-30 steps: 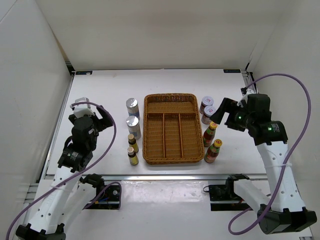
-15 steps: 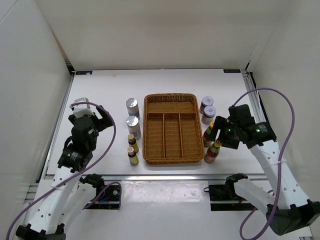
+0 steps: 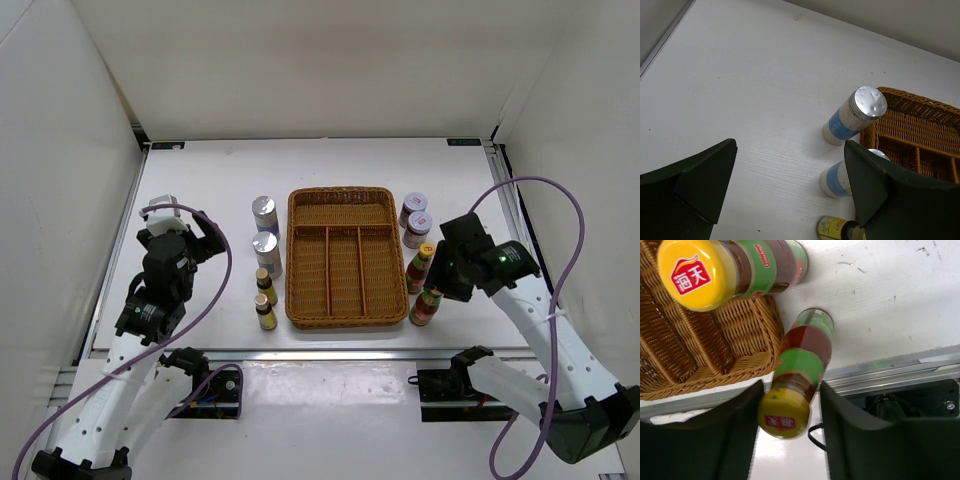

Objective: Organize the condiment bottles

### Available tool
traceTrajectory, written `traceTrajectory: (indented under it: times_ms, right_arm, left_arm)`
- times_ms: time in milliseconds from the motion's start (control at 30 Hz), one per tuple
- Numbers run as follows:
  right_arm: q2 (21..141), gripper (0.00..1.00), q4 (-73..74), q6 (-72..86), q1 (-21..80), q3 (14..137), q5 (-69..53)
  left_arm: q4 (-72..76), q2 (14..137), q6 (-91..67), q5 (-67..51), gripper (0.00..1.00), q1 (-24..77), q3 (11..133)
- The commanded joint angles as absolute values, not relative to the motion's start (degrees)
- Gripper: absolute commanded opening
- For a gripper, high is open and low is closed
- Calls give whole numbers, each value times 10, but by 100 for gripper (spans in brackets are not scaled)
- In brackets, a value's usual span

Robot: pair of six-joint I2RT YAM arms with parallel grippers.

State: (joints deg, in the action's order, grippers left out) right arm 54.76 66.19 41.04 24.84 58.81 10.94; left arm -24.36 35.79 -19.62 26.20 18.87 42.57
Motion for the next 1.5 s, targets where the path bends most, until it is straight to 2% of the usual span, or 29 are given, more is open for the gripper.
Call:
traceTrajectory:
  times_ms: [0,67,100,200,233,333,400,800,1033,1133,1333,1467]
  right_arm:
    - [555,48,673,430,252,573,136]
    - [555,43,673,435,258,573,136]
    - [555,36,673,435,258,573,136]
    - [550,26,673,435,263,578,141]
    - [550,18,679,435,263,586,142]
    - [550,4,694,435,269,611,155]
    - [550,0,705,435,269,639,163]
    - [569,0,753,406,285,816,143]
    - [596,0,680,395,285,817,89]
    - [618,0,648,403,316,799,82]
    - [685,0,634,423,399,793,147]
    - [709,0,634,423,411,781,171]
  left_arm:
    - [-236,352,-201,267,99,190,421]
    - [-236,347,-201,267,99,190,421]
    - [-236,347,-201,267,99,190,421]
    - [-236,347,-201,267,99,190,416]
    - [-236,347,-201,267,99,190,416]
    - [-236,347,-201,267,99,190,416]
    - [-236,347,-201,272,99,190,416]
    - [-236,347,-201,272,99,190,416]
    - [-236,347,-201,272,99,190,416]
    - [-236,347,-201,272,99,190,416]
    - [-236,347,-201,272,99,190,416]
    - [-236,347,-201,278,99,190,416]
